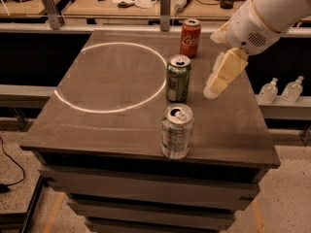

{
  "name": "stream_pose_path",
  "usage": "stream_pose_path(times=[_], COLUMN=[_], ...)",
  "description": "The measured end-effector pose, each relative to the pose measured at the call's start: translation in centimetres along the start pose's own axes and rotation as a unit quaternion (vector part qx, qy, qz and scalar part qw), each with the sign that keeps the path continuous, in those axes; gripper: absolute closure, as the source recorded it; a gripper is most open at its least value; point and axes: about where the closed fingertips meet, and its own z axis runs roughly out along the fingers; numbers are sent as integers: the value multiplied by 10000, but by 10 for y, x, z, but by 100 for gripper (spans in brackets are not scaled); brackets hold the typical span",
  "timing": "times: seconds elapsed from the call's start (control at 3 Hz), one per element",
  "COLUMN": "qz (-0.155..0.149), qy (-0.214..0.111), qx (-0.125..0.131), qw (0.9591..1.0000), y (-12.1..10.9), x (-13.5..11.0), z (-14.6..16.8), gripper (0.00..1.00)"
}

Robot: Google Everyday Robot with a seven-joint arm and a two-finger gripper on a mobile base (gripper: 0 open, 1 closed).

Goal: Move green can near 7up can

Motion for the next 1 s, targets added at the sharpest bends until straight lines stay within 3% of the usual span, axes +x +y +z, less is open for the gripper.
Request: stream_pose_path(times=[0.33,0.67,1.0], qz=[185,224,294], qy=[-383,-550,-702], qx=[-214,-335,-390], qw=[9989,9977,9963], y=[-15,-20,-28], x=[-21,-34,-41], z=[40,59,73], gripper=[0,0,18])
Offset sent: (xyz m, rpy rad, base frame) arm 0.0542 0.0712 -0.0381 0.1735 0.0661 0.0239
